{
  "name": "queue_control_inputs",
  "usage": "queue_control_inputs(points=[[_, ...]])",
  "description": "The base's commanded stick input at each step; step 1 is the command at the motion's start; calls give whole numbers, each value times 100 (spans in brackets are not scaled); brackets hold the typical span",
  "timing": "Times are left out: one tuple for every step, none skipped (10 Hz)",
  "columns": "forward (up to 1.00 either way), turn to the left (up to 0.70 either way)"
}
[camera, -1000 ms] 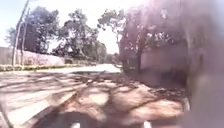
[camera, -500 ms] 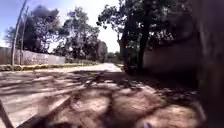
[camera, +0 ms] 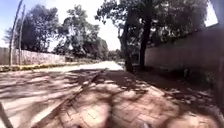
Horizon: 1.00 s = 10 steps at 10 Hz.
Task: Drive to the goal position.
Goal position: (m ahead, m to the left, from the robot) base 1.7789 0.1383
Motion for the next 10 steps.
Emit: queue_control_inputs(points=[[70,-8],[70,-23],[70,-27],[70,-13],[70,0],[70,0],[70,0],[70,0],[70,0],[70,0]])
